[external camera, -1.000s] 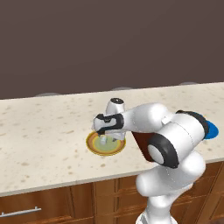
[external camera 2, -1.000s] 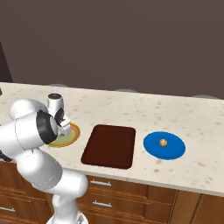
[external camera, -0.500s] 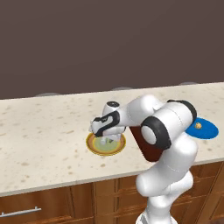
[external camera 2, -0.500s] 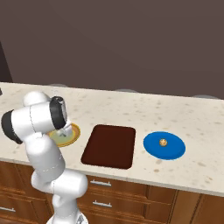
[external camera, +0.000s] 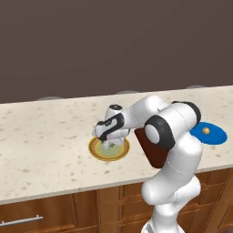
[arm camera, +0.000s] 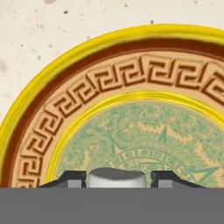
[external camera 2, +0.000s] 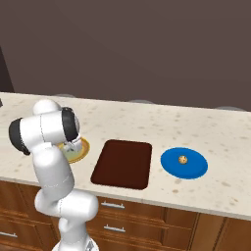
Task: Move the dessert items from the plates to the tray.
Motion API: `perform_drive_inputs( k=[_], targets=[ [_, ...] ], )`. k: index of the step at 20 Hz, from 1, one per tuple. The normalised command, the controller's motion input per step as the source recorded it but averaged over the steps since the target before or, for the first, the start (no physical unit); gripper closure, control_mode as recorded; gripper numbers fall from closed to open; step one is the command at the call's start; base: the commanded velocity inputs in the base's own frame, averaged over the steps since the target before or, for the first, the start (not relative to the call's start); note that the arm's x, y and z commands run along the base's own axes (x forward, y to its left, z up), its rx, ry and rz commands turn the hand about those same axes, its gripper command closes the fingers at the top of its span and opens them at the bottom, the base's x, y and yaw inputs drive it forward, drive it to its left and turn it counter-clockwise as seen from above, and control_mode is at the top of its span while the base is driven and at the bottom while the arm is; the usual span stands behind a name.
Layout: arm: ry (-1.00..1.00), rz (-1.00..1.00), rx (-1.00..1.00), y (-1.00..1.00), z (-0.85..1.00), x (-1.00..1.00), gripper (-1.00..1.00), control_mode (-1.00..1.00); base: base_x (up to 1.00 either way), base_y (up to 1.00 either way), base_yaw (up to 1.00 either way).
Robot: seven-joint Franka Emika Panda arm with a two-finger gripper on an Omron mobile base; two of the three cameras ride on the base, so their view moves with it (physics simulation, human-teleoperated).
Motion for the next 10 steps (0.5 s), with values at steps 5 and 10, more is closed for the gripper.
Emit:
perform_drive_inputs(
  k=[5,10],
  targets=[
    [0.0,-0.02,0.0,-0.02,0.23,-0.03,1.0,-1.0,0.0,0.0,0.0],
    [0.0,0.0,0.01,-0.33,0.48,-0.21,1.0,-1.0,0.0,0.0,0.0]
  ],
)
